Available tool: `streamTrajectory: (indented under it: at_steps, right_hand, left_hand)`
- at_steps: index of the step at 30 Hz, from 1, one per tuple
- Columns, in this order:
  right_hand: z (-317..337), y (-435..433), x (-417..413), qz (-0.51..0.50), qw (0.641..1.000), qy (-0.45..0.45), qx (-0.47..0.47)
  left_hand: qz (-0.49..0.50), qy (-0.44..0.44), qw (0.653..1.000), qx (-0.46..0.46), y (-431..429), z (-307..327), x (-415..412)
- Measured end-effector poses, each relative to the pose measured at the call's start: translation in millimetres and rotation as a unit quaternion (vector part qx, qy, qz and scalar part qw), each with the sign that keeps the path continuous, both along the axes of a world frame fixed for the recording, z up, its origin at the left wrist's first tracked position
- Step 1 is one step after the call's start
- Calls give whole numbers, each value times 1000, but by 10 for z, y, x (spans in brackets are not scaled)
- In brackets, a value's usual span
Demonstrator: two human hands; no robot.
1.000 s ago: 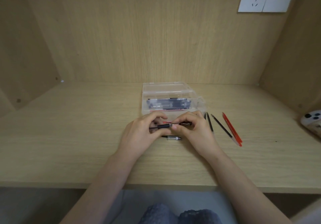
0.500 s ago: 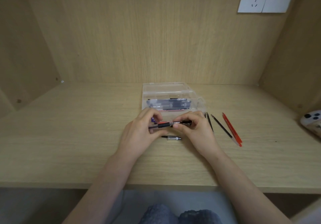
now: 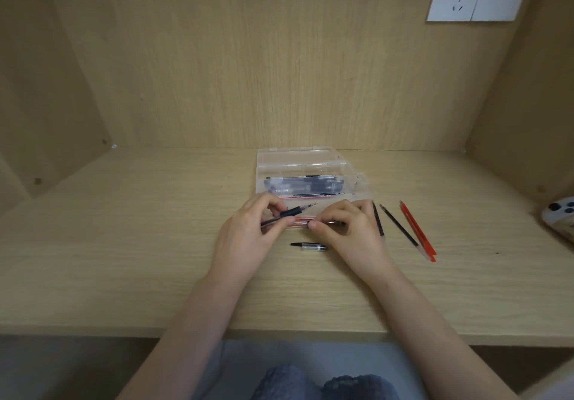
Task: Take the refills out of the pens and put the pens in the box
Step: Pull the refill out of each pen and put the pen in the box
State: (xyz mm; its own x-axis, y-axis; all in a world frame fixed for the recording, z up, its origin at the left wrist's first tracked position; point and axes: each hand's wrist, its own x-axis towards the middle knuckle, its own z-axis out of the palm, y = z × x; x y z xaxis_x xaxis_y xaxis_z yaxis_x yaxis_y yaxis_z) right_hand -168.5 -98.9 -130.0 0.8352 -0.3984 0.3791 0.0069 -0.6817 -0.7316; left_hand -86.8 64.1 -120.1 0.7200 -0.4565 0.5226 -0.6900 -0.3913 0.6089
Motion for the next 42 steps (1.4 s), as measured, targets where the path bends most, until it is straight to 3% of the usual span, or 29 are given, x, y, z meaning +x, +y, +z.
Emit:
streamTrajectory:
  at_steps: [12, 17, 20, 23, 26, 30, 32, 39, 42]
  right_hand:
    - [81, -28, -18, 62, 981, -74, 167]
    - [184, -16, -83, 88, 953, -124, 262]
    - [221, -91, -70, 42, 920, -174, 347]
    - [303, -231, -85, -18, 860, -234, 453]
    - [474, -398, -140, -89, 890, -195, 403]
    - [595, -645, -116, -150, 955, -28, 255]
    - [563, -712, -70, -175, 971, 53, 153]
    - [381, -777, 41, -209, 963, 172, -14]
    - [363, -751, 45, -217, 961, 160, -59]
  left_hand:
    - [-63, 27, 998, -13, -28, -36, 3]
    - [-80, 48, 995, -23, -41, -29, 3]
    - [-88, 52, 995, -7, -40, -30, 7]
    - [-91, 38, 995, 16, -50, -30, 3]
    - [-88, 15, 996, 27, -56, -35, 6]
    - [-86, 9, 996, 34, -49, -29, -15]
    - [-88, 10, 995, 40, -49, -17, -25]
    - [-87, 17, 994, 62, -51, 3, -42]
    - [-84, 20, 995, 59, -52, -2, -38]
